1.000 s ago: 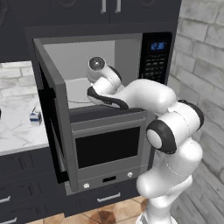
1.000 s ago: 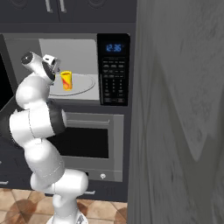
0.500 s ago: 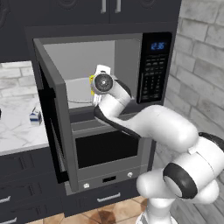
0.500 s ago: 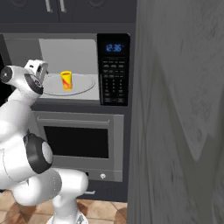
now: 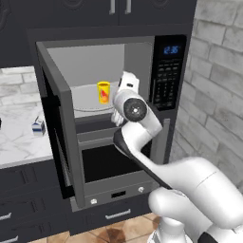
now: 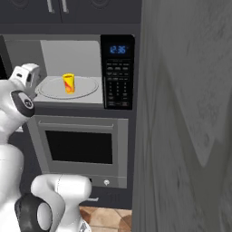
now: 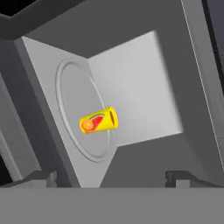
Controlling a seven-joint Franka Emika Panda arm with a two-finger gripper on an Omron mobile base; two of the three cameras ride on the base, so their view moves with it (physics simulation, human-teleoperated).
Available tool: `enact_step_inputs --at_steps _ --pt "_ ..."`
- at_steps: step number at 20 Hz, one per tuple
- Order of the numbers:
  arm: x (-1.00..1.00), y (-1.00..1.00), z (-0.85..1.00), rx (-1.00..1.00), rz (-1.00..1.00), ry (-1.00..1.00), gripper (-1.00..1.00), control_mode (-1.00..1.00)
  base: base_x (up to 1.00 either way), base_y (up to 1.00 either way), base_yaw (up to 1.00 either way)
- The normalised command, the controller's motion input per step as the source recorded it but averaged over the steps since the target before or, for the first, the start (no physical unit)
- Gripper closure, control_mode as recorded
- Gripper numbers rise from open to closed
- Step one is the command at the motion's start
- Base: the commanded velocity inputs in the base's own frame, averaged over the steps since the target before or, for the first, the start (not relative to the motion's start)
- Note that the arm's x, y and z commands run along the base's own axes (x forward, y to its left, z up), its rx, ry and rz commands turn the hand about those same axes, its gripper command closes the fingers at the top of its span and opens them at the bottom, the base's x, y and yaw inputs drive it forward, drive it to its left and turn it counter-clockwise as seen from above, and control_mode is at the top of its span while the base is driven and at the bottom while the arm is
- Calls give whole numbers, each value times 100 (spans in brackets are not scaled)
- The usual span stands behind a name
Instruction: Place the microwavable item in the microwave. Then, close the microwave door and press the start button.
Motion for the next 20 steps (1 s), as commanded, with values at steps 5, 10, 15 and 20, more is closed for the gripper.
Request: enact_step_inputs --at_steps 5,10,15,20 --pt "-97 -18 63 0 3 -2 -100 -100 0 0 0" --pt "-95 -1 42 -2 5 1 -100 -100 0 0 0" --pt "-100 0 28 -8 8 5 -100 -100 0 0 0" --pt "-100 0 12 -8 9 0 -100 -100 0 0 0"
